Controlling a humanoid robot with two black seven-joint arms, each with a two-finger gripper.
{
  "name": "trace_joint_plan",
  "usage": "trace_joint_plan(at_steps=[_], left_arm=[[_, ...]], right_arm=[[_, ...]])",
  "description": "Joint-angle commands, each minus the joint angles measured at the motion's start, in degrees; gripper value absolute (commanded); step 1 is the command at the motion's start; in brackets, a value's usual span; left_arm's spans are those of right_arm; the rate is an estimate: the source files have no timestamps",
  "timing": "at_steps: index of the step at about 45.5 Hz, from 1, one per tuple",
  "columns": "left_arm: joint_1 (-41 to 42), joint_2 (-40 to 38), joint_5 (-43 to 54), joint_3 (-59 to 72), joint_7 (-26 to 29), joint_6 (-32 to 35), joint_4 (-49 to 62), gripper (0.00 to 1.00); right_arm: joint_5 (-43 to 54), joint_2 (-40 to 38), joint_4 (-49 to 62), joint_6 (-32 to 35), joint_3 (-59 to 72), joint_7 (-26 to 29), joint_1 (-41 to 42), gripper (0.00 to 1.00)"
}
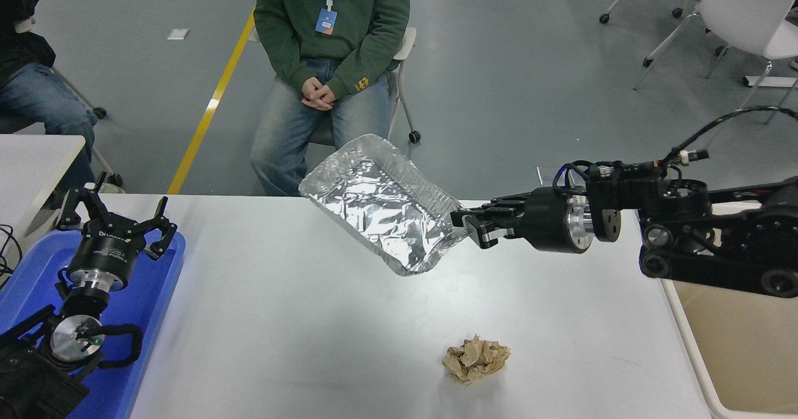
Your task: Clean the table surface
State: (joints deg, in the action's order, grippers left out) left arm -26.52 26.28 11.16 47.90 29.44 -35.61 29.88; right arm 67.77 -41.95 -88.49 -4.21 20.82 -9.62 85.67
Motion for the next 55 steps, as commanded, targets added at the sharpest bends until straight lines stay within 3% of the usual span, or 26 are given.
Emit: trace_joint_plan(at_steps=[1,29,41,55], left_arm=[[-0.02,0.0,0.0,0.0,0.0,0.01,0.0,1.0],[-0.02,0.0,0.0,0.0,0.0,0.01,0.0,1.0],[0.07,0.0,0.0,0.0,0.0,0.01,0.0,1.0],[0.07,0.0,0.0,0.0,0.0,0.01,0.0,1.0]], right_arm=[[-0.19,-8.84,-0.36,1.75,-0.96,-0.58,-0.5,0.0],[-2.99,-36.18,1.13,1.4,-0.96,-0.58,-7.7,0.0],[-6.95,-39.7,5.34,-0.09,-0.96,-0.67,-12.62,0.0],[-9.42,-37.25,12.9,-2.02,-0.96,-2.33,-19.57,0.0]])
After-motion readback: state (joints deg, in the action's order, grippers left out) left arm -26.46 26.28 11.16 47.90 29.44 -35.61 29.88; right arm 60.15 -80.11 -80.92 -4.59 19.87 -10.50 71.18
